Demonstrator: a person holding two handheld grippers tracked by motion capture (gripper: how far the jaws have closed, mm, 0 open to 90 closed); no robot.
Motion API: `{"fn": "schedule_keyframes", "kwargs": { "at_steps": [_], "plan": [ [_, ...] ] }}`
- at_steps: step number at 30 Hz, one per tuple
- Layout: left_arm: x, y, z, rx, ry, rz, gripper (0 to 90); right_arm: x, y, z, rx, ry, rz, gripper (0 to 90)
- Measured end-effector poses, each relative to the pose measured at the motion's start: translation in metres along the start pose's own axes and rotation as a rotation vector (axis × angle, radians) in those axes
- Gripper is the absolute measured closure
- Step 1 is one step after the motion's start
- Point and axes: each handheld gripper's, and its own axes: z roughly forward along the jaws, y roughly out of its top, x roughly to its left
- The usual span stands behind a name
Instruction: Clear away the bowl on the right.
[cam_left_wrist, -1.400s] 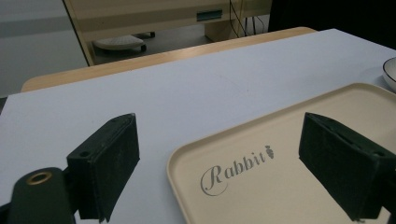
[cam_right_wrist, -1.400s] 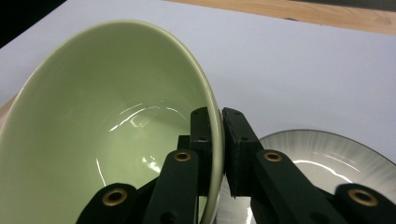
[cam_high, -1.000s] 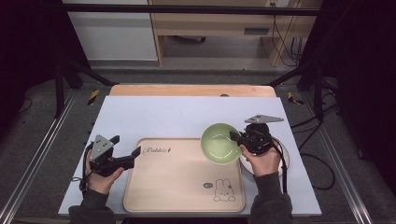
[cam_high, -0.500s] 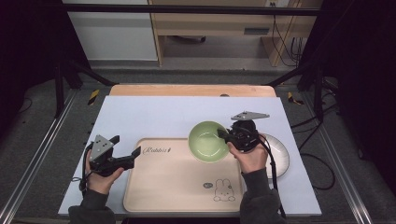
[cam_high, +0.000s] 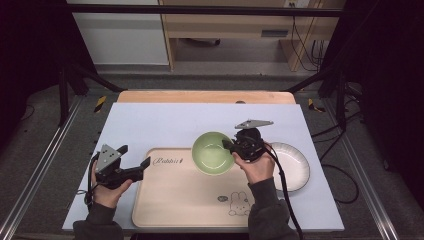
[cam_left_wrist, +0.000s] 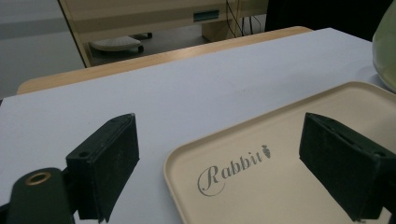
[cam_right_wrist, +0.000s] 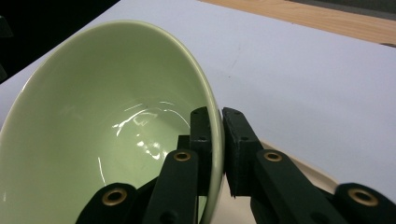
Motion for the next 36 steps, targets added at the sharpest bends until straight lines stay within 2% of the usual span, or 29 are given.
{"fn": "schedule_keyframes", "kwargs": {
  "at_steps": [16,32,36],
  "plan": [
    [0.0,0.0,0.0,-0.001,-0.001,0.0,11.4,0.009,-0.002,0.023,0.038,0.005,-0.005,83.1],
    [0.001,0.0,0.0,0.0,0.0,-0.003,11.4,0.01,-0.006,0.046,0.082,0.014,-0.015,83.1],
    [0.002,0.0,0.0,-0.001,0.0,-0.004,11.5,0.011,-0.007,0.051,0.092,0.013,-0.005,83.1]
  ]
}}
